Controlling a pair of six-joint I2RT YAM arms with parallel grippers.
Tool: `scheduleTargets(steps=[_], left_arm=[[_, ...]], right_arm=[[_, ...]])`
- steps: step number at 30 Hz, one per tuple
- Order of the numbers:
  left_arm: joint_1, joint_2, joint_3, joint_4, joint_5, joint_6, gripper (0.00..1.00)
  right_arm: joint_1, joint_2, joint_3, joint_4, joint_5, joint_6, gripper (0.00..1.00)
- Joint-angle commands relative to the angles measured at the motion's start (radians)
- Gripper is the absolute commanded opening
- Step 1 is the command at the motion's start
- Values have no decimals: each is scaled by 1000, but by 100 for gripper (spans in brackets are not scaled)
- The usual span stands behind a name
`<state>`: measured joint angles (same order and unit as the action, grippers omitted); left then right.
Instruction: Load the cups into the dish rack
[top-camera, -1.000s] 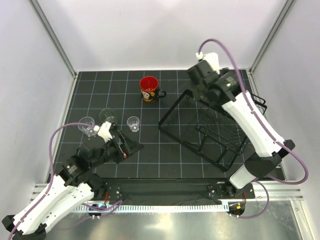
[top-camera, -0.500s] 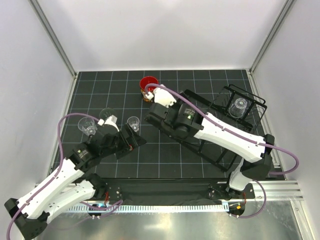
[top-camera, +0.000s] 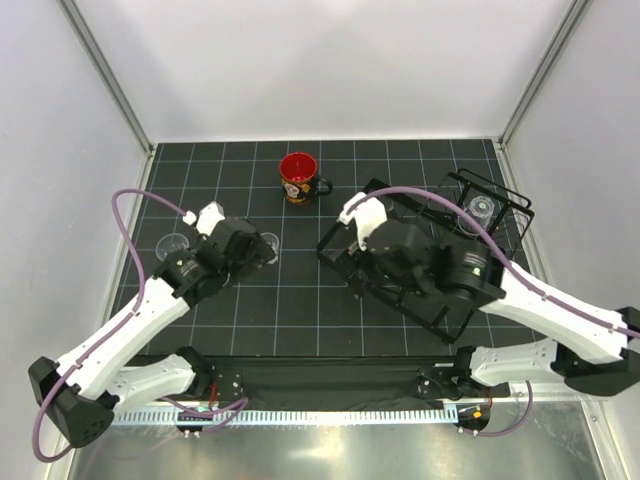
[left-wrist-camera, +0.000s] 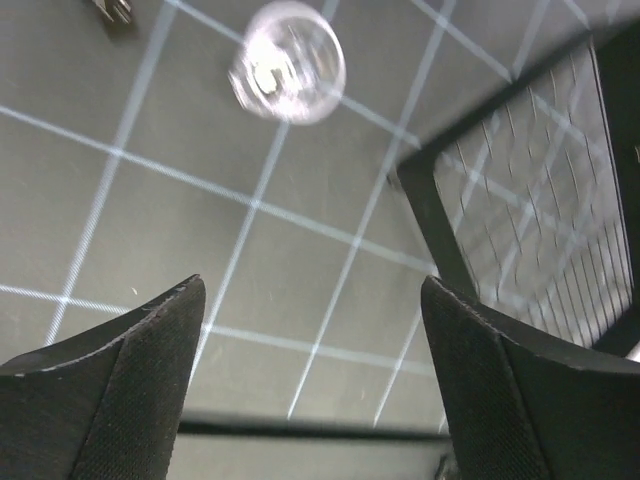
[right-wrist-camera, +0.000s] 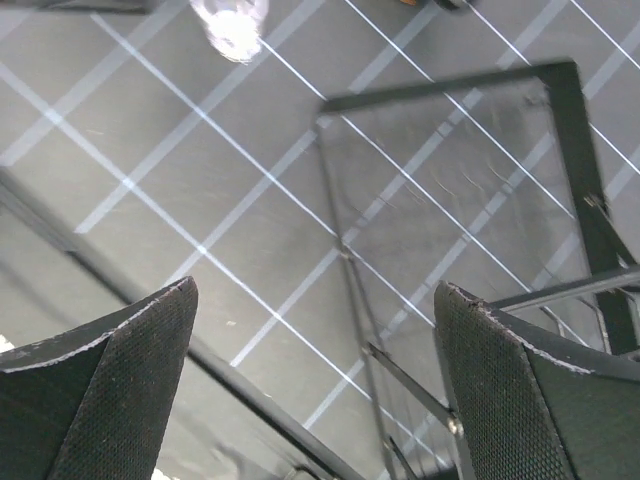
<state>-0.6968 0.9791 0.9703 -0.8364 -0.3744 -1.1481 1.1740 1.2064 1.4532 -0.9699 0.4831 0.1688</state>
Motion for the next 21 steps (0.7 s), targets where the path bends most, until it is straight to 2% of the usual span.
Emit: scheduleTargets(steps=[1,3,5,7,12,21], left_arm=[[51,62,62,-30,-106,7,84],[117,122,82,-17,-66,51,80],[193,164,99,-1,41,96,78],[229,210,110,17,98,119,76],[240,285,154,26,121,139,75],[241,380,142,80,118,73,62]], right_arm=[[1,-73,-48,123,-139,-41,100],[0,-90,-53,117,-146,-52,100],[-2,-90,-45,106,-164,-68,100],[-2,-90,-40,91,-190,-69,100],[-2,-103,-53,79,-247,-45,100],[0,-154,-42,42,-218,-6,100]])
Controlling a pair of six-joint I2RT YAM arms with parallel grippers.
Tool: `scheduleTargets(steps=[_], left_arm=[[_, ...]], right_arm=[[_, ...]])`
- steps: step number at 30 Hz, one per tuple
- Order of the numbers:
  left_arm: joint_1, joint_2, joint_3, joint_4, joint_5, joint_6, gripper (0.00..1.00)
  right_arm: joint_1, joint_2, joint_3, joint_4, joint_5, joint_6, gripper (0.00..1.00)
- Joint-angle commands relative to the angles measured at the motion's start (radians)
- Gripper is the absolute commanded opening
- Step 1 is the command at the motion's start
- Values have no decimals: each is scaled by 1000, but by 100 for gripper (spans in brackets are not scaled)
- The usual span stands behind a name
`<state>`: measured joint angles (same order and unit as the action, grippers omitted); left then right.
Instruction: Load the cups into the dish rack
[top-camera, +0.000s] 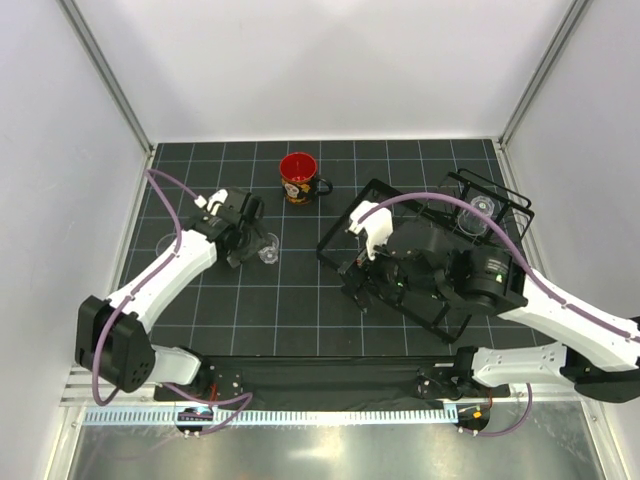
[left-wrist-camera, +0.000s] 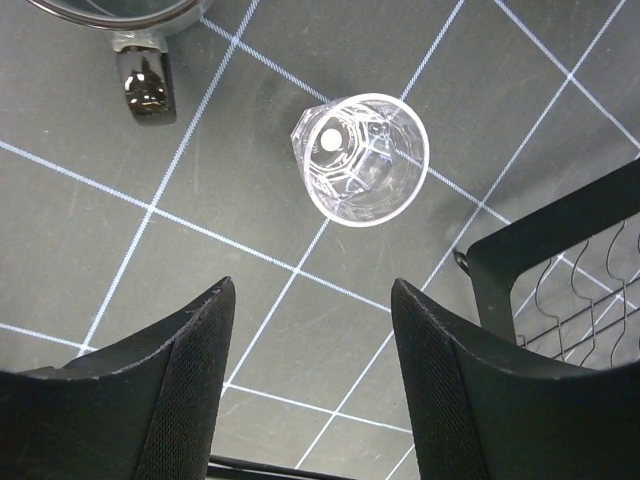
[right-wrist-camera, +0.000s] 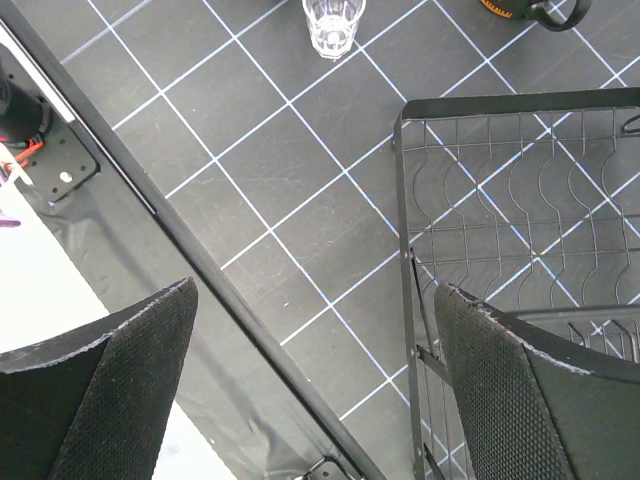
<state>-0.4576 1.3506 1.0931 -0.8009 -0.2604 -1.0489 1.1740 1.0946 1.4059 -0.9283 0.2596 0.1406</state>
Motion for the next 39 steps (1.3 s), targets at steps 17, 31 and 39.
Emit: scheduleTargets(steps=[17,31,39], left_arm=[[57,235,91,69,32,-25,58],[63,297,62,124,29,-10,40],[65,289,48,132,20,20,30]], right_arm=[[0,-156,-24,-79,63,74,100],[0,-140,-12,-98,67,83,100],[-1,-137,-18,-116,73,109,100]])
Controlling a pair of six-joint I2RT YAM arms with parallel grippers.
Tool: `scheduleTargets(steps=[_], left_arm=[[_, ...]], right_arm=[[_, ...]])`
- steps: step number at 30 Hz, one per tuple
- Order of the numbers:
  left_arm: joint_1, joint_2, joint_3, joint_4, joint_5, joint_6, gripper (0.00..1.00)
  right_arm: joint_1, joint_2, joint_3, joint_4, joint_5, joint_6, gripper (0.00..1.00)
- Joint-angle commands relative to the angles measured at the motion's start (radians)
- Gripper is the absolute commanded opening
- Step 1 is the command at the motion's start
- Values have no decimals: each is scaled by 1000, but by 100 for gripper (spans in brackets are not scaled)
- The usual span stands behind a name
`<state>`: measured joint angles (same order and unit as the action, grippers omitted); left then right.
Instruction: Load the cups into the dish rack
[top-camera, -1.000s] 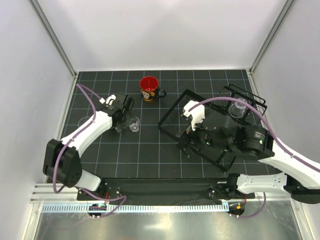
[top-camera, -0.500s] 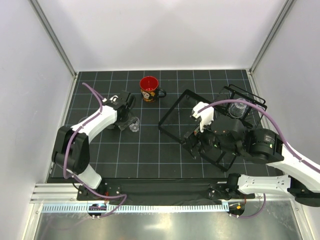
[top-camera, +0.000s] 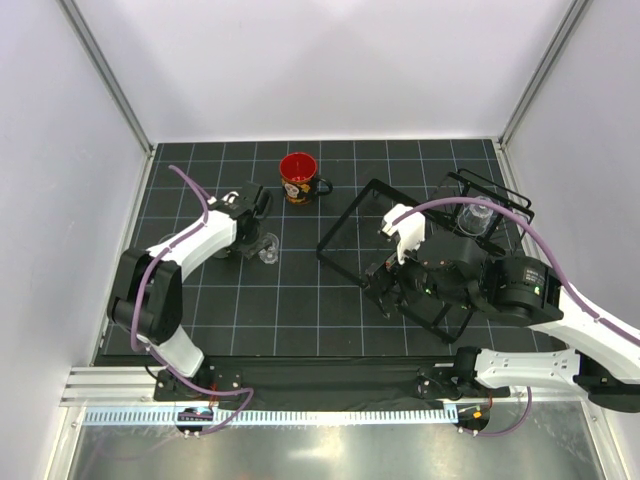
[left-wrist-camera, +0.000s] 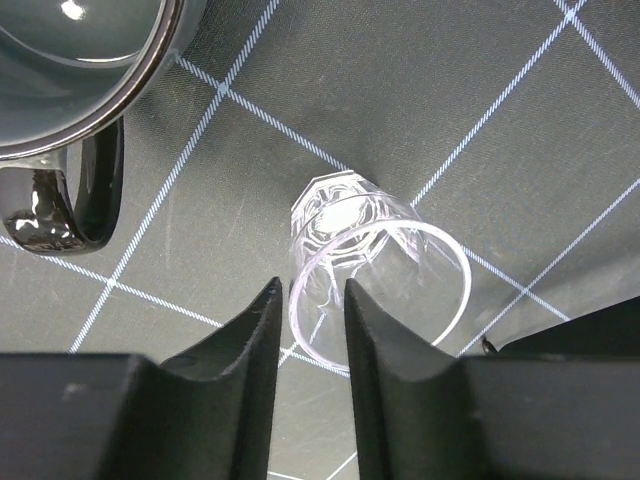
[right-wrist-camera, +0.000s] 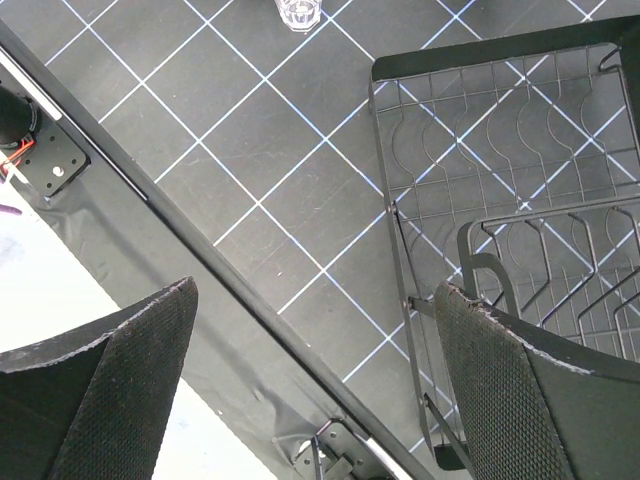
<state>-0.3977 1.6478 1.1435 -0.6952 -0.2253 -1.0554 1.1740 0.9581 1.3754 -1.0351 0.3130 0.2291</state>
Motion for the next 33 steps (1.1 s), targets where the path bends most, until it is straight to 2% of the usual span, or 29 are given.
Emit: scheduleTargets(steps=[1,6,9,13,18,24,26,28,31,32,33], left_arm=[[5,-14,-4,28,-14,29,26],[7,-43,-19,36,-16,46,17],[10,-63,-31,36,-2,55,0],[11,-130,-48,43,56,63,0],[11,-340,-125,163,164,97,0],[10,-497,-168,261,407,104,0],[10,-563,-200,376,522,92,0],[10,-643,-272,539,593,68,1],[10,-710,-349,667,693,51,0],[10,-744,-364,765,727,43,0],[10,-756,-378,811,800,35,1]], right_arm=[[0,-1,13,-11,17,24,100],[-2,7,27,-13,-17,33,100],[-2,18,36,-14,-32,38,100],[-2,22,42,-5,-49,50,100],[-1,33,48,29,-83,56,100],[-2,50,33,81,-104,44,100],[0,47,28,107,-124,45,100],[-2,44,31,124,-130,53,100],[-1,41,42,136,-132,88,100],[0,39,50,136,-121,99,100],[0,39,50,138,-115,117,99]])
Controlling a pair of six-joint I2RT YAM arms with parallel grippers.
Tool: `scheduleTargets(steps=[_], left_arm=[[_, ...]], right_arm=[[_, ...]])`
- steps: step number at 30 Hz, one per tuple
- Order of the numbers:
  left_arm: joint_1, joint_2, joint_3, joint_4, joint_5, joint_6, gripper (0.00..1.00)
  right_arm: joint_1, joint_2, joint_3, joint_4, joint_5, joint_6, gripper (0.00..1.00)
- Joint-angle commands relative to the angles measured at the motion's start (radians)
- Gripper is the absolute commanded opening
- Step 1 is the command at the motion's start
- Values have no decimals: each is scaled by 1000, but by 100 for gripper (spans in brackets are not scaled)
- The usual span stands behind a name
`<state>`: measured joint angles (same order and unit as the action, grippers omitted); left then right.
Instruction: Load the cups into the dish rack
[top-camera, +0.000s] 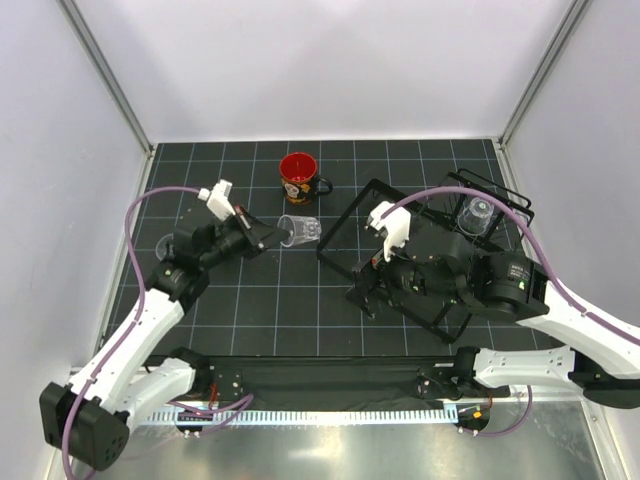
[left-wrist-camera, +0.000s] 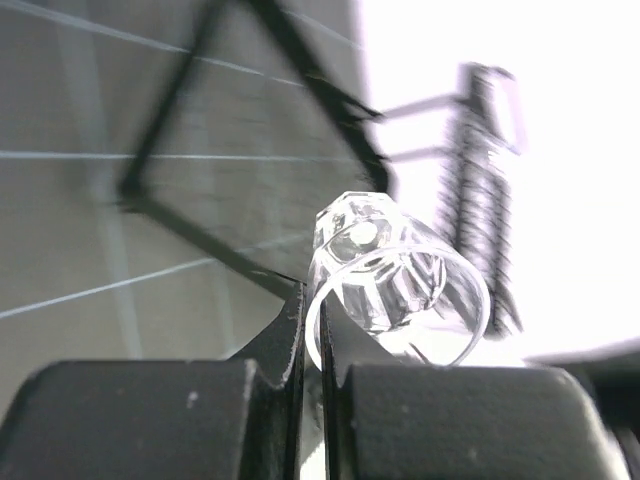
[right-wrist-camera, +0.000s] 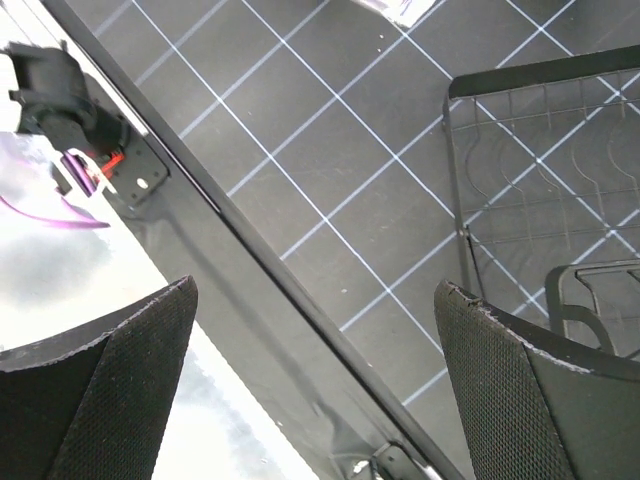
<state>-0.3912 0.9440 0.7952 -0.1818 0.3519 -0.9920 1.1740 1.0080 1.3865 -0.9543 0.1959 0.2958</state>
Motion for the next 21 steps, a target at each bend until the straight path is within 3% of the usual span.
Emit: scheduleTargets(steps=[1,6,9,16,21], left_arm=[[3,-69,-59,353,248,-65,0],[-12,-128,-140,730,384,-220,1],[-44,-152,-155,873,426,-304,0],[-138,-275,-166,916,375,-315,0],[-176,-301,-180,950,368,-332,1]], right_arm=[[0,-12,40,61,8,60,99],[-2,-28,43,129,-47,74,100],[0,-40,34,224,-90,62,100],[-1,-88,-24,509,-359,69,100],[-1,-71,2,606,-450,63,100]])
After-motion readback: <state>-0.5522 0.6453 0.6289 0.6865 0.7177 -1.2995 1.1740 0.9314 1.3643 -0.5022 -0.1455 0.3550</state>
